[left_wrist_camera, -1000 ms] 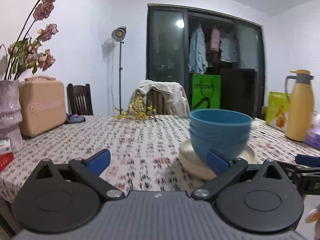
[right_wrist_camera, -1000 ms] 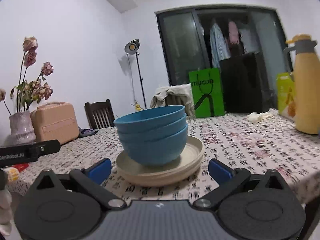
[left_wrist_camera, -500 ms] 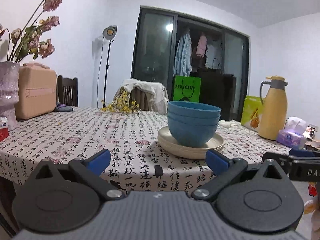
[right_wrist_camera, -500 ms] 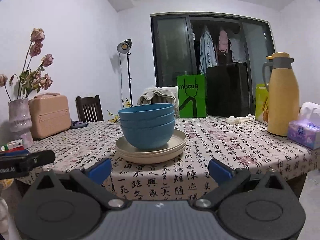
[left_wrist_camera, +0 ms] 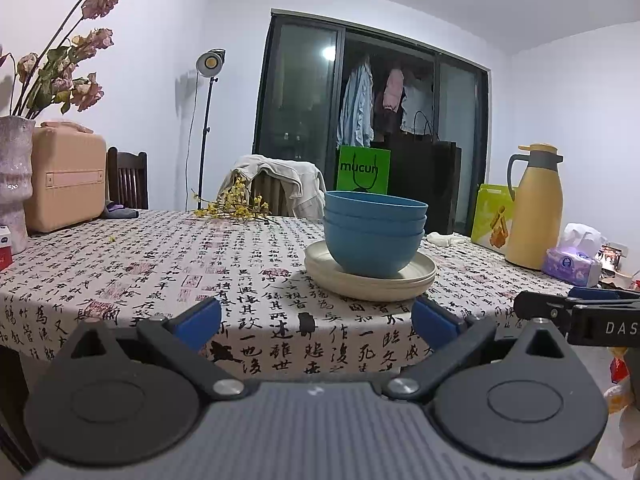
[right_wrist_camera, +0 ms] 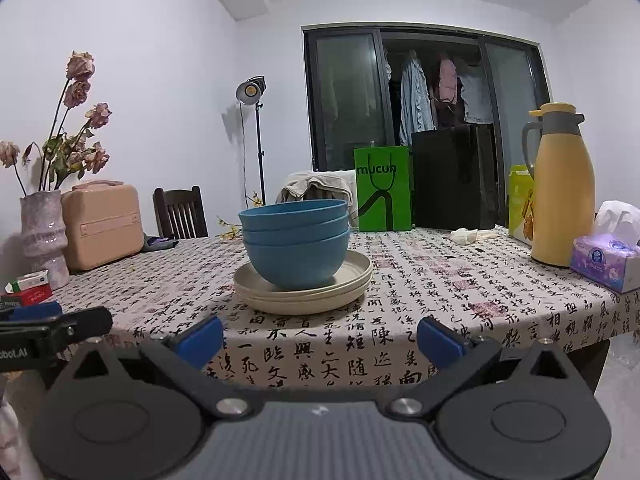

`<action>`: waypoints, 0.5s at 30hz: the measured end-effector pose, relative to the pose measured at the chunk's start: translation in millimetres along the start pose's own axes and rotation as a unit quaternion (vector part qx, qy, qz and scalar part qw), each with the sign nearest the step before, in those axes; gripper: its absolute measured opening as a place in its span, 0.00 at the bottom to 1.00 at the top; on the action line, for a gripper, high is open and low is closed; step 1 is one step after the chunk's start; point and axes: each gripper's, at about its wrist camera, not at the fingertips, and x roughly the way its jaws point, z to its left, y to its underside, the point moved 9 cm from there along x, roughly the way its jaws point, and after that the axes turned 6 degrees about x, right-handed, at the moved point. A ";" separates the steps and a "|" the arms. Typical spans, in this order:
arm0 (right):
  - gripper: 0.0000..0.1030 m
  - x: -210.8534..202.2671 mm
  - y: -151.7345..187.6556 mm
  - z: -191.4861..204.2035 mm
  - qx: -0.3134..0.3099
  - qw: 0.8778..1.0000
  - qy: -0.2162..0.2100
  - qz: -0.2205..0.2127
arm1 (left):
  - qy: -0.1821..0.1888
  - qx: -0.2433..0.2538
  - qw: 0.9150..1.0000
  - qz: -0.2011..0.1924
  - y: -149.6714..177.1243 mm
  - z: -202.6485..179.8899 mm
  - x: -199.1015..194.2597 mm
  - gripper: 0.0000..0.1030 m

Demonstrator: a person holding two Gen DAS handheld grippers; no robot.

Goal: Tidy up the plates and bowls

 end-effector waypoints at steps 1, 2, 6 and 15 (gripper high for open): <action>1.00 1.0 1.0 0.0 0.000 1.000 0.000 0.002 | 0.000 0.000 1.000 0.000 0.5 -0.2 -0.1 1.00; 1.00 1.7 1.7 -0.2 0.001 1.000 -0.001 0.003 | -0.001 0.000 1.000 0.001 1.0 0.1 0.1 1.00; 1.00 3.5 2.0 0.5 0.000 1.000 -0.003 0.004 | -0.001 0.000 1.000 0.000 1.3 0.2 -0.3 1.00; 1.00 4.7 2.9 1.1 -0.002 1.000 -0.005 0.004 | -0.005 -0.001 1.000 0.002 2.2 1.2 -0.4 1.00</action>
